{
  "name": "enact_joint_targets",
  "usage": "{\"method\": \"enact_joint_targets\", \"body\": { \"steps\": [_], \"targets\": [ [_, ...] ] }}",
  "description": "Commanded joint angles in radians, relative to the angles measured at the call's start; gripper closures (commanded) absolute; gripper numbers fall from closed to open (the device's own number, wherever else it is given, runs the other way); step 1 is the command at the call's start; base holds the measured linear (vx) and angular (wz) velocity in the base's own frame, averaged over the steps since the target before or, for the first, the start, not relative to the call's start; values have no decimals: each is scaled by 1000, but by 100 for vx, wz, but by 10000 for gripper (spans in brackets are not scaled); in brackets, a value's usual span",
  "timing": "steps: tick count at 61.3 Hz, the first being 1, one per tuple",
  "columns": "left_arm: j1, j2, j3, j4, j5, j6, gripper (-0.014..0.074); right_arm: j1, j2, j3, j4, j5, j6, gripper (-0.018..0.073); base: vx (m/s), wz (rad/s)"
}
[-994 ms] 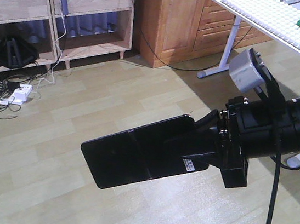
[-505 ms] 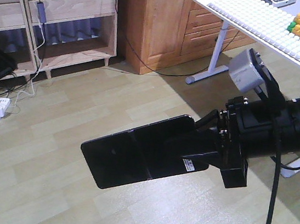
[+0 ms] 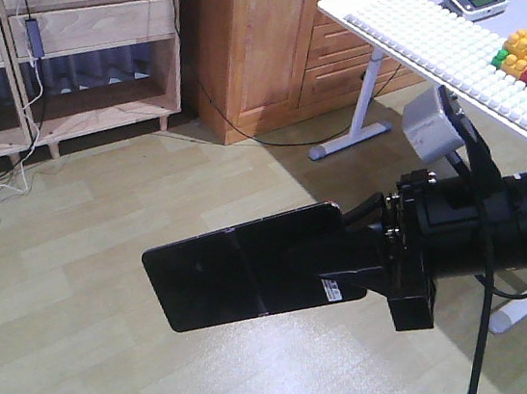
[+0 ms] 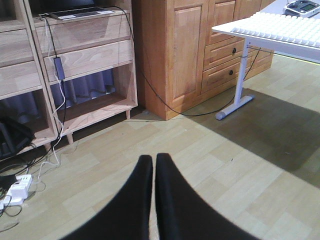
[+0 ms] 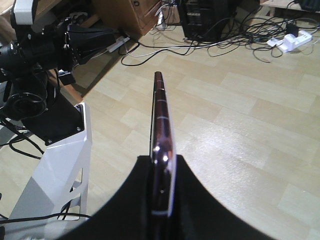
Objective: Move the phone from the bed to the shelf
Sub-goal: 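Carry the held phone toward the white desk with colourful blocks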
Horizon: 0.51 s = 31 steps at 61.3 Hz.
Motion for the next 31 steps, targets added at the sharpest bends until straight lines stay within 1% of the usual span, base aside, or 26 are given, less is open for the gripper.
{"method": "enact_joint_targets", "body": {
  "steps": [1, 31],
  "targets": [
    [-3, -5, 2, -7, -73, -4, 596, -1, -31, -23, 93, 80, -7, 560, 24, -3],
    [-3, -5, 2, -7, -73, -4, 596, -1, -31, -23, 93, 80, -7, 560, 26, 2]
  ]
}}
